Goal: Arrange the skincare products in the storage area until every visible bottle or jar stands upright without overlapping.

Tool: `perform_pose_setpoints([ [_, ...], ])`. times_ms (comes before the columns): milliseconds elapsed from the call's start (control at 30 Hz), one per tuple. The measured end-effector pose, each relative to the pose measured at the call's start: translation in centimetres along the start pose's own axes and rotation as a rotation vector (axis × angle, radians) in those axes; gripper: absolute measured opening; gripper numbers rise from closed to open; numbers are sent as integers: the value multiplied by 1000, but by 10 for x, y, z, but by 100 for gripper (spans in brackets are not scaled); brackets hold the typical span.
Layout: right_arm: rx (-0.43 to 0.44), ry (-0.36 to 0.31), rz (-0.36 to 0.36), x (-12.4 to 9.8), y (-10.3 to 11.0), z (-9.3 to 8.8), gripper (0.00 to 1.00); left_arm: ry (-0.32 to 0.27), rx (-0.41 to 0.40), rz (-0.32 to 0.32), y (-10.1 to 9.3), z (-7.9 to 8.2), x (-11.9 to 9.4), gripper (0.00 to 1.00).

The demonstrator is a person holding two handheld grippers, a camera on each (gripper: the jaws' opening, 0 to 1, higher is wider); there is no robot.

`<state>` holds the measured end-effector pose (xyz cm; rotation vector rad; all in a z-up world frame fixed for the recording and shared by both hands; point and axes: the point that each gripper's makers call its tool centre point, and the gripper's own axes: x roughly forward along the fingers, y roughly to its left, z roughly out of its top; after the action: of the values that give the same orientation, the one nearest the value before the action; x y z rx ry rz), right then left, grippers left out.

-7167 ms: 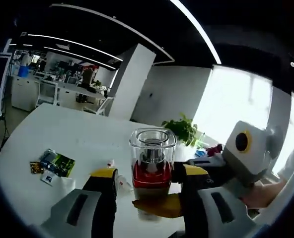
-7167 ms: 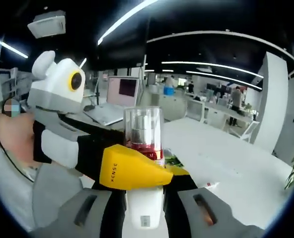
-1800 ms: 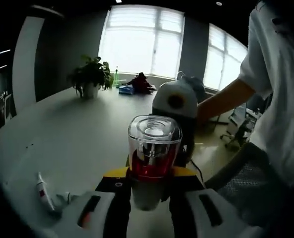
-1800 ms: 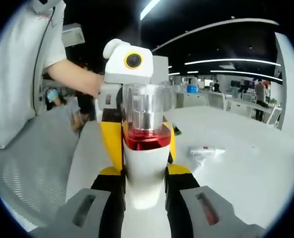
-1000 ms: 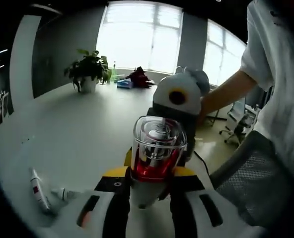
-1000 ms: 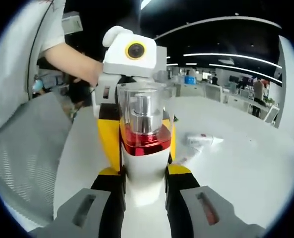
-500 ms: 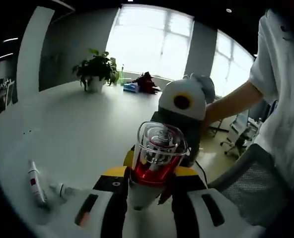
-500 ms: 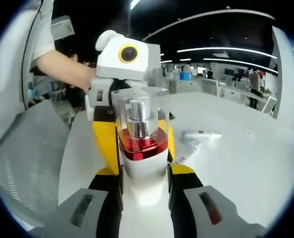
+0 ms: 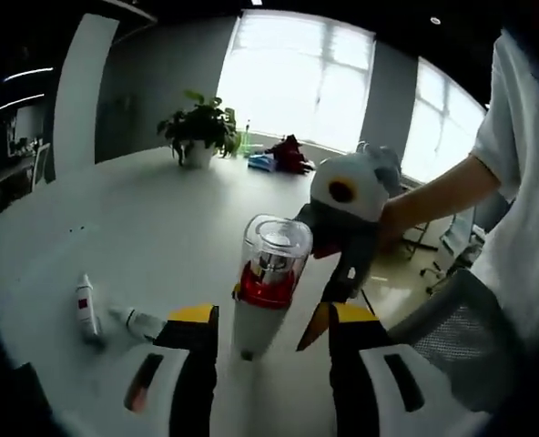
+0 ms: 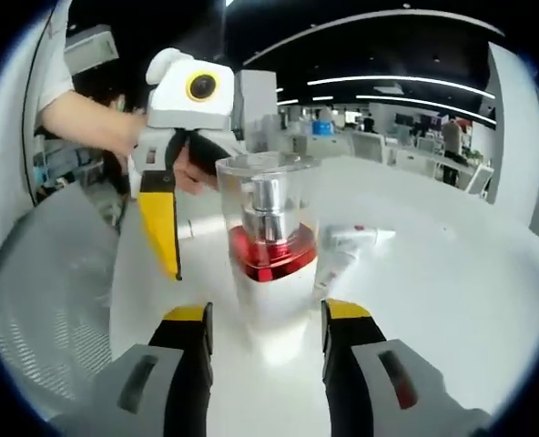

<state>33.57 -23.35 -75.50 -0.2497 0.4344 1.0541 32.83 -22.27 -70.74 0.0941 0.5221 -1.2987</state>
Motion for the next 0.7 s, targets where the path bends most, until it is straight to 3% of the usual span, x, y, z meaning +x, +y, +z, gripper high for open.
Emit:
perform_pose_setpoints([
  [200,62,0,-62,-15,-2,-3,55,-47,-68,80,1,1,-23,60],
  [333,87,0,-85,-25,6,0,60,-44,-93,131,-2,-6,-43,61],
  [500,123,-10,-104,-31,15,3,67,-86,-154,210,-7,-9,-67,66],
  [700,159,-10,-123,-35,29,0,74,-102,-258,301,-7,-36,-102,66],
])
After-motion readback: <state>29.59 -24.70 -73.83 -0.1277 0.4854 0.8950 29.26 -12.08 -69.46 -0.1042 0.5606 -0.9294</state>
